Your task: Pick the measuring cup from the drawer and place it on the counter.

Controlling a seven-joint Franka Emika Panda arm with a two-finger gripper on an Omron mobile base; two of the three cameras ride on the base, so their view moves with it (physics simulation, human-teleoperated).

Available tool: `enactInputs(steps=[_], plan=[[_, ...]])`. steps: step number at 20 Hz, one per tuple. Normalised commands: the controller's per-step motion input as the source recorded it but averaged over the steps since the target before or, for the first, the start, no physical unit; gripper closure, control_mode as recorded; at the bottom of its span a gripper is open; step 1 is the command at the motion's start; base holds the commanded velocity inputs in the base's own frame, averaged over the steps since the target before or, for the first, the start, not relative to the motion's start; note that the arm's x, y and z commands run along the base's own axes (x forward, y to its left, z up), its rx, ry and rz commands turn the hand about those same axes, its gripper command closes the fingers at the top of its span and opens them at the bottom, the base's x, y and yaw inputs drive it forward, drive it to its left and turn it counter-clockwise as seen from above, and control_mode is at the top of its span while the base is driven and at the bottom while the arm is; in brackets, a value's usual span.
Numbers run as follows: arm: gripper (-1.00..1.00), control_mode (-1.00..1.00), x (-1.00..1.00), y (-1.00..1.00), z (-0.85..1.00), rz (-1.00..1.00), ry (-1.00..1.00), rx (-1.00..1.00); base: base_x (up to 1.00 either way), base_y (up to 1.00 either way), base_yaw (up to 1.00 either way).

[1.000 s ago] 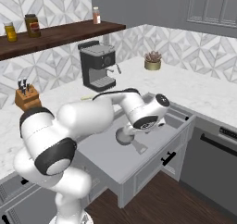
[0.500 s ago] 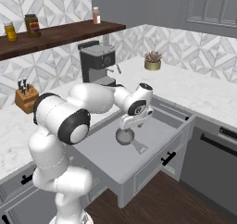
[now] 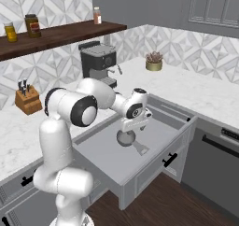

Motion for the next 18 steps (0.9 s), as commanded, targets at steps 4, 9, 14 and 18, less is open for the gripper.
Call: enactInputs(steps=[4,9,14,18], plan=[[-1.00,-1.00,0.23,-0.18,-0.59,0.00,-0.01,-0.01,0.00,0.00,0.00],[-1.00,-1.00,0.02,-0.20,-0.61,0.00,-0.21,0.00,0.00,0.00,0.00],[-1.00,-1.00,0.25,-0.16,-0.45,0.01,-0.12,0.00,0.00,0.00,0.00],[-1.00,-1.00,0.22,0.00,-0.40,0.00,-0.07,0.00,0.00,0.00,0.00]])
